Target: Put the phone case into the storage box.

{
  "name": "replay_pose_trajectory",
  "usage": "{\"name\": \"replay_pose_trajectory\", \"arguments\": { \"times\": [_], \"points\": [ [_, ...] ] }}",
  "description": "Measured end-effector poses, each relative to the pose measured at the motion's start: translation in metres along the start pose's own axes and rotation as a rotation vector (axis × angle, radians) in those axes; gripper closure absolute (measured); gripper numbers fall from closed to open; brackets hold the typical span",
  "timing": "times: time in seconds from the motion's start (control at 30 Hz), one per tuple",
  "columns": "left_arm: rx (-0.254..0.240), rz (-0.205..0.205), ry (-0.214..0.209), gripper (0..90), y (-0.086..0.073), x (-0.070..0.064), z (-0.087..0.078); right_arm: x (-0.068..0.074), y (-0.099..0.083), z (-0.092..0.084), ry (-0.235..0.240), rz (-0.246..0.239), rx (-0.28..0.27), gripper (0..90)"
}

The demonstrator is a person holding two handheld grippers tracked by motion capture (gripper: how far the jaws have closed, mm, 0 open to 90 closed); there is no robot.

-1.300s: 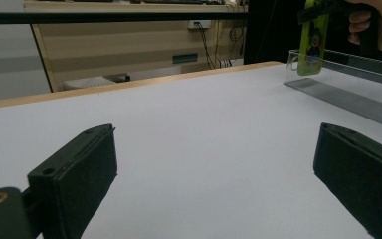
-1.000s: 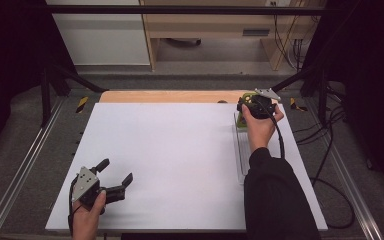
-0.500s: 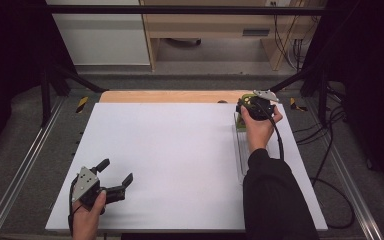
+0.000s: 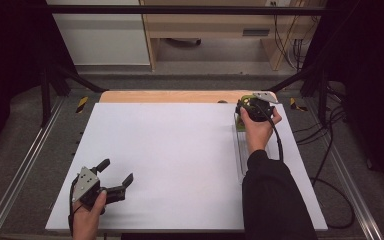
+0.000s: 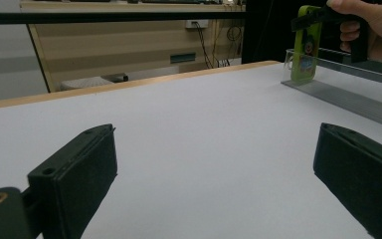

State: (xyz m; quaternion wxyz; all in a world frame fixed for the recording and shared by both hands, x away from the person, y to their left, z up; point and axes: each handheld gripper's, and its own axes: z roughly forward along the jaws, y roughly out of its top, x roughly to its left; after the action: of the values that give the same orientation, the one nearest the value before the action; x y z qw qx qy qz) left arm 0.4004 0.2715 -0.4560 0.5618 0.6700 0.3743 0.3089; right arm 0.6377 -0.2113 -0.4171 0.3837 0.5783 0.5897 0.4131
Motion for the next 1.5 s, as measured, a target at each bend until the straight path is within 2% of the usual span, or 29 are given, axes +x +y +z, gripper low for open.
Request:
{"name": "replay_pose_trajectory", "arguments": {
  "times": [0.6,1.13,1.3,1.5],
  "points": [
    [-0.001,0.001,-0.004,2.9,0.0,0.0001,-0.0001,0.0054,-0.0002,-0.0007,-0.006,-0.014,-0.023,16.2],
    [0.0,0.003,-0.009,2.9,0.0,-0.0001,0.0001,0.0052,-0.0022,0.0016,-0.005,-0.023,-0.01,15.9],
    [0.001,0.002,-0.009,2.9,0.0,-0.0002,0.0001,0.0076,-0.0023,0.0019,-0.006,-0.046,-0.007,15.9],
    [0.001,0.004,-0.01,2.9,0.0,-0.0003,0.0002,0.0086,-0.0025,0.0025,-0.007,-0.052,-0.009,15.8]
  ]
}}
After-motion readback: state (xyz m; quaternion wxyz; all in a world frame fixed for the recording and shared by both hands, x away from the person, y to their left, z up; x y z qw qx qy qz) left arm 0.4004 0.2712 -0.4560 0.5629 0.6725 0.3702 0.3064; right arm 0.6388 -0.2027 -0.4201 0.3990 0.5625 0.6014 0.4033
